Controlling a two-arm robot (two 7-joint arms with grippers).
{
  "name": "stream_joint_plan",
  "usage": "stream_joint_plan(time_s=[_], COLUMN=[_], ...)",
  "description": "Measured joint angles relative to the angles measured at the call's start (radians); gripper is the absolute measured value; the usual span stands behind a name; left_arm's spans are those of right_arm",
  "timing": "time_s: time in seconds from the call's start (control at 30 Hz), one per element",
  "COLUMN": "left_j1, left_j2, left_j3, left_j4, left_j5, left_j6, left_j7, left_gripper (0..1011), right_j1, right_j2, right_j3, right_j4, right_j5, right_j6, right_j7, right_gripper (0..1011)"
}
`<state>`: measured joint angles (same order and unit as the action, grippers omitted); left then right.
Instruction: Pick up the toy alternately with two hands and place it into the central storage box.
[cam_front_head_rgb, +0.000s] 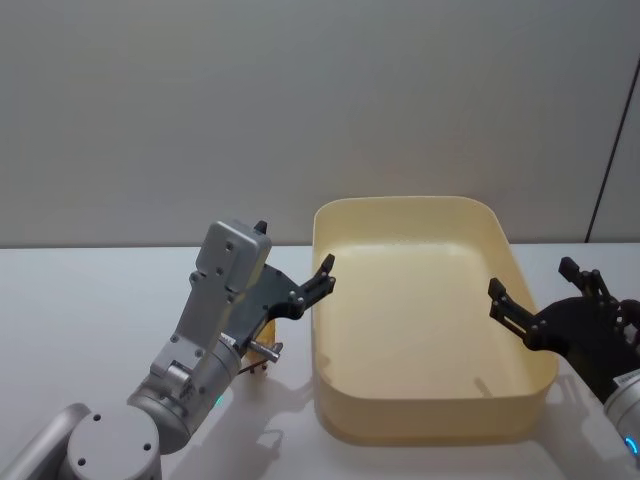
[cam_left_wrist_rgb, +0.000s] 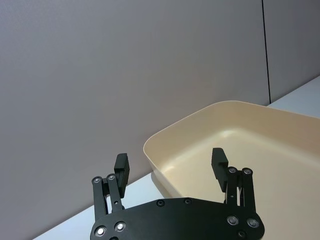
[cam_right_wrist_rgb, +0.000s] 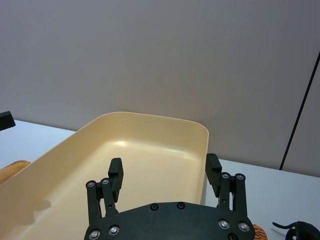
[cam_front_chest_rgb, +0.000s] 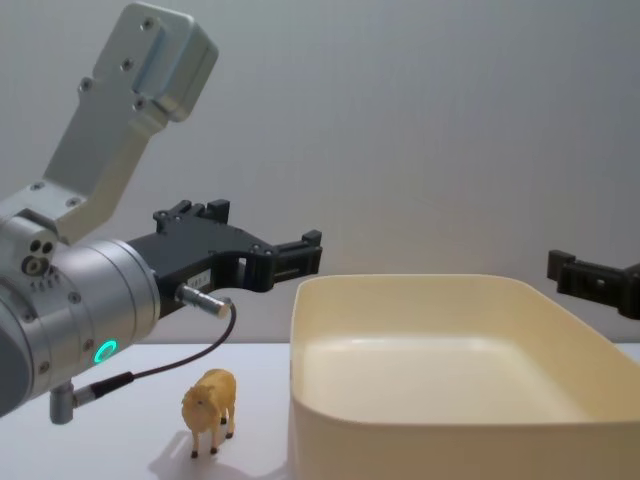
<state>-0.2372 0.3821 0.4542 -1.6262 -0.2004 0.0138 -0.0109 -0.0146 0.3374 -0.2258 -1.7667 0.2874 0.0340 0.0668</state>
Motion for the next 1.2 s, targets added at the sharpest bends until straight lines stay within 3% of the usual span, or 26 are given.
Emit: stream_joint_plan(time_s=[1.2], left_j1=[0.0], left_j2=[0.0], left_j3=[0.0], left_j4=[0.0], left_j5=[0.0], left_j6=[0.0], left_j7=[0.0], left_gripper=[1001], right_j1=[0.0], right_j2=[0.0], right_j3=[0.0], right_j4=[0.0], right_j5=[0.0], right_j6=[0.0], right_j7=[0.0], right_gripper=[1001])
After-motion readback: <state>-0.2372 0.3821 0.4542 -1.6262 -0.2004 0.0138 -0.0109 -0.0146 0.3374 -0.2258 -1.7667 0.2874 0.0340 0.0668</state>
